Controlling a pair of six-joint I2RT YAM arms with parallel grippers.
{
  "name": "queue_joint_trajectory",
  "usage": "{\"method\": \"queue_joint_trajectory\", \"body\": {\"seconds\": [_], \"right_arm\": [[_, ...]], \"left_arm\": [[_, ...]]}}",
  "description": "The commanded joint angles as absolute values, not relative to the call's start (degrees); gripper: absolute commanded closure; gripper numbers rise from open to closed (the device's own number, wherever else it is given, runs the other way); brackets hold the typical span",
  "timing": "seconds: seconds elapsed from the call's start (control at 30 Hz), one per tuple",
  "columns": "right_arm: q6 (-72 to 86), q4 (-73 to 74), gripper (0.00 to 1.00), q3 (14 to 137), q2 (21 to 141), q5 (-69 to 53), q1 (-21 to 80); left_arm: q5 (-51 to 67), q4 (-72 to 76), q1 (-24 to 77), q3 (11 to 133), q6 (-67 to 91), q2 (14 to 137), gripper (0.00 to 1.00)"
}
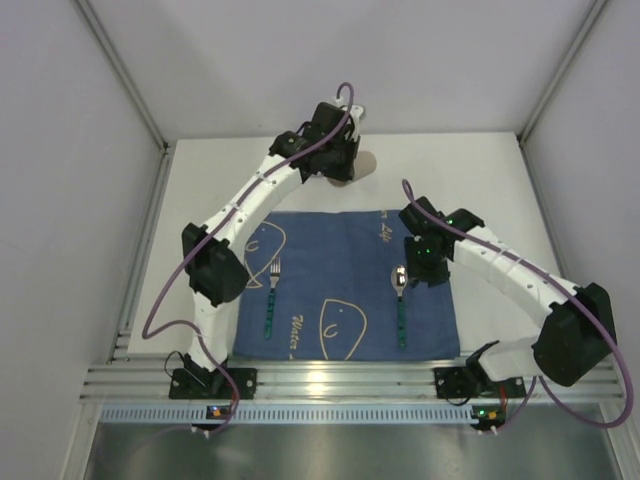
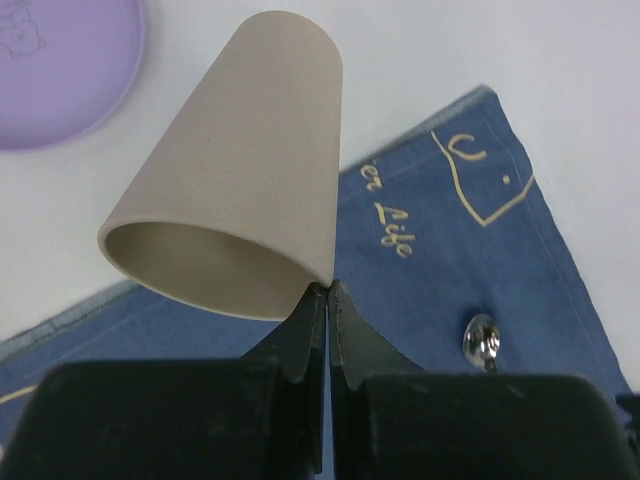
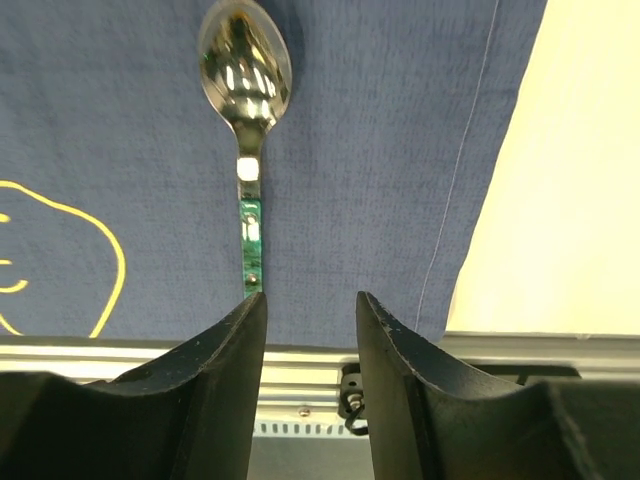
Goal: Set the dinner table for one person
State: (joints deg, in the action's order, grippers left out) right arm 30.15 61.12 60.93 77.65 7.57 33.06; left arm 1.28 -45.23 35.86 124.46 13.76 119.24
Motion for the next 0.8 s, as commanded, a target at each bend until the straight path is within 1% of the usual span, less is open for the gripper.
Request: {"method": "queue_joint_trajectory", "body": {"seconds": [0.0, 0.03, 0.1, 0.17, 0.3, 0.43, 0.6, 0.77], "right_arm": [[28.7, 63.2, 0.58, 66.7, 77.2, 10.4, 31.1], [28.6, 63.6, 0.58, 67.9, 77.3, 10.5, 30.5], [28.2, 64.6, 0.58, 68.8, 77.3, 10.4, 28.8], [28.1, 65.5, 0.58, 69.8, 77.1, 10.1, 27.9], [27.3, 66.2, 0.58, 70.1, 76.5, 8.2, 25.1], [26.5, 66.4, 0.58, 68.6, 75.9, 7.6, 23.7], [25.7, 65.6, 0.59, 66.7, 75.3, 6.0, 22.3], [25.1, 65.1, 0.59, 66.7, 75.6, 4.8, 21.7]], "left_arm": [[1.7, -59.2, 37.5, 125.3, 8.5, 117.1, 1.0], [-0.5, -60.3, 39.4, 126.4, 7.0, 117.0, 1.0], [-4.6, -59.8, 41.2, 123.3, 5.6, 114.5, 1.0], [-7.1, -61.6, 45.1, 121.6, 3.3, 114.3, 1.0], [-4.0, -63.0, 50.4, 119.7, 2.2, 113.3, 1.0], [-4.7, -63.4, 55.6, 117.4, -1.3, 112.4, 1.0], [-7.5, -63.0, 58.4, 113.0, -5.0, 111.9, 1.0], [-9.9, -62.1, 59.3, 111.9, -7.0, 112.1, 1.0]]}}
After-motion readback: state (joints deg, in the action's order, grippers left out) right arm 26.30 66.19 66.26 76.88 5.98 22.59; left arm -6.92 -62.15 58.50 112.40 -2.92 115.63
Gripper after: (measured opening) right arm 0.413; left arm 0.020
